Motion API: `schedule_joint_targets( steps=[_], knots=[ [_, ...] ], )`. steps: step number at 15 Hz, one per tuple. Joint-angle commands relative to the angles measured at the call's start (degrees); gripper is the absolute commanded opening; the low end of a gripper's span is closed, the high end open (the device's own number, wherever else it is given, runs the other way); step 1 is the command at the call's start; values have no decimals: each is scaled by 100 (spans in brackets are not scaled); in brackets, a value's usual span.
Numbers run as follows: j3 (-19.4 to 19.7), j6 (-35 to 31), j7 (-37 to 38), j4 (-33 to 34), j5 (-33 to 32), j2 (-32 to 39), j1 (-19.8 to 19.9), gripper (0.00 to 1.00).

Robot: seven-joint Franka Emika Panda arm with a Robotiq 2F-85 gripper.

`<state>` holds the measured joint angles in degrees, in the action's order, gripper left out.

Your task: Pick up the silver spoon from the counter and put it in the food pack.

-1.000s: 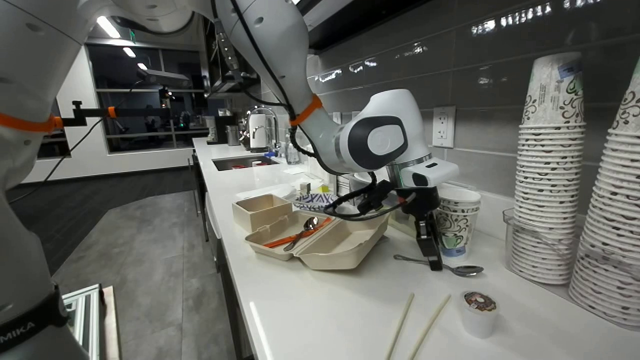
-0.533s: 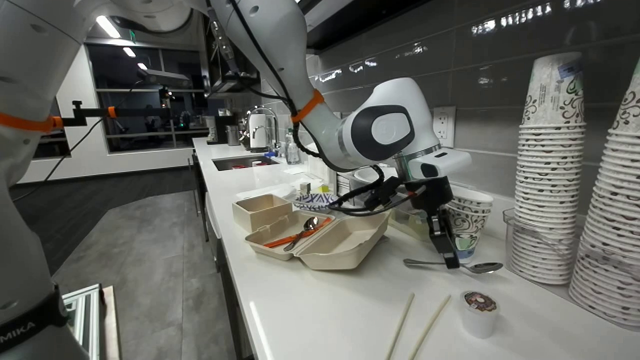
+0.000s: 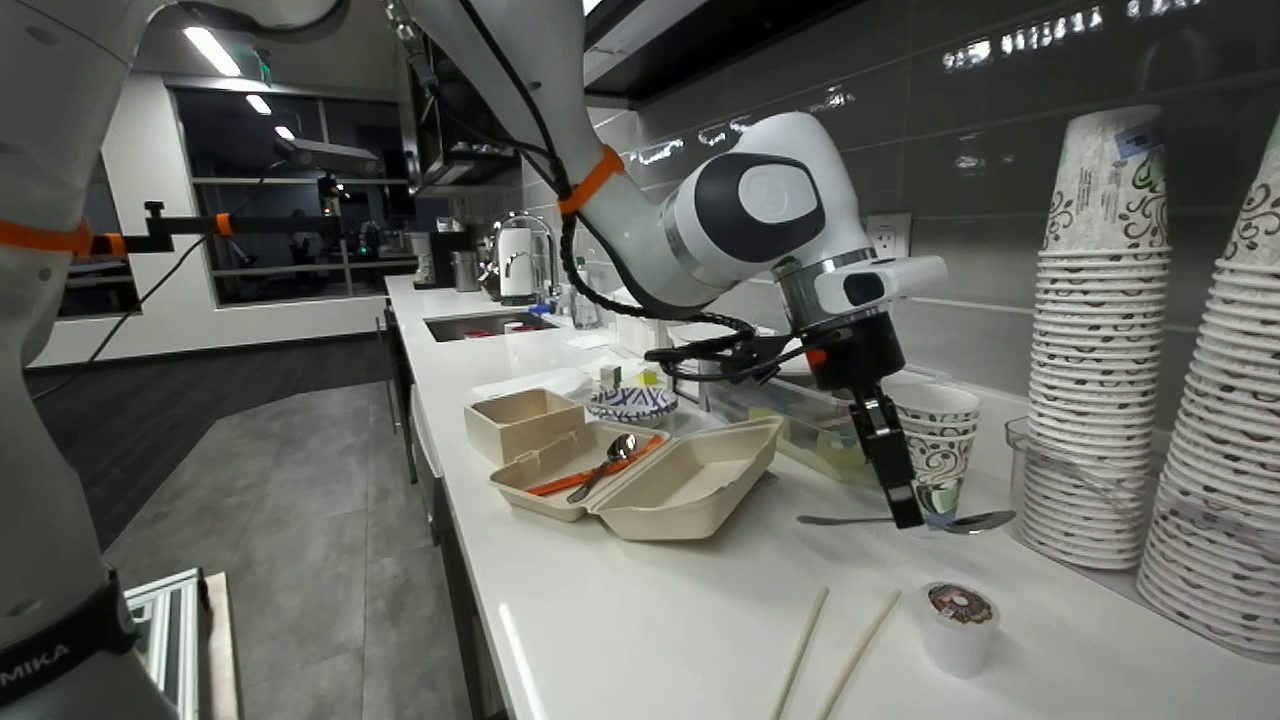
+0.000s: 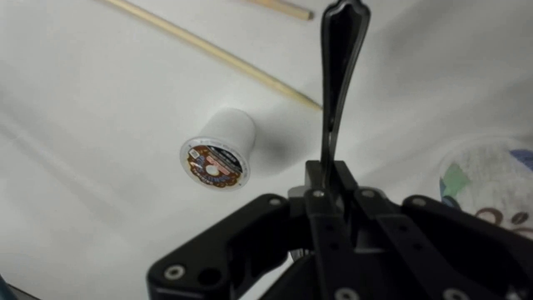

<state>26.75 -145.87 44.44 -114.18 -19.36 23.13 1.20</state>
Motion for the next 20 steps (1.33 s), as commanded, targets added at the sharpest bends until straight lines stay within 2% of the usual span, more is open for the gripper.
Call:
schedule_joint_targets(
  steps=[1,6,8,13,17,20],
  knots=[
    [-310,497,-958,-543,-142,-693,155,2],
    [-367,404,-1542,-1084,-785,-1642,216,2],
    [-616,602,-2381,-1318,-543,-2016,384,2],
    [-1226,996,-3794,-1921,-121,-2802,540,2],
    [-1705,1264,-4731,-2228,325,-3219,377,2],
    [-2011,1446,-5427,-2281,833,-3251,170,2]
  ],
)
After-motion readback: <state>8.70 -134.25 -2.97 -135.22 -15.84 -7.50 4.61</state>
